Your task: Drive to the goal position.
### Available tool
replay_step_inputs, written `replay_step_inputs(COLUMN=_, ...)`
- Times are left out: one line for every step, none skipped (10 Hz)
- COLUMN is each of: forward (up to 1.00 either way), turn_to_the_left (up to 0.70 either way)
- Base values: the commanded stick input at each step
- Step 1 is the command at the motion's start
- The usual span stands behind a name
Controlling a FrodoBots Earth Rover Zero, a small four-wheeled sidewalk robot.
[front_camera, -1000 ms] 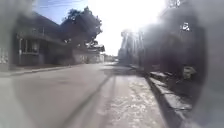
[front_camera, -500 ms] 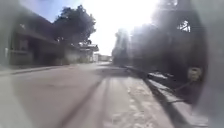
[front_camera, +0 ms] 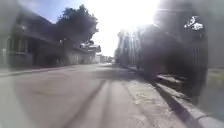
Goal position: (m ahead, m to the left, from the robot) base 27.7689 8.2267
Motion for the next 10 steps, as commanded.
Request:
replay_step_inputs(forward=1.00, turn_to_the_left=-0.16)
replay_step_inputs(forward=1.00, turn_to_the_left=-0.32)
replay_step_inputs(forward=1.00, turn_to_the_left=-0.32)
replay_step_inputs(forward=1.00, turn_to_the_left=-0.32)
replay_step_inputs(forward=1.00, turn_to_the_left=0.00)
replay_step_inputs(forward=1.00, turn_to_the_left=-0.02)
replay_step_inputs(forward=1.00, turn_to_the_left=-0.01)
replay_step_inputs(forward=1.00, turn_to_the_left=0.00)
replay_step_inputs(forward=1.00, turn_to_the_left=0.00)
replay_step_inputs(forward=1.00, turn_to_the_left=0.00)
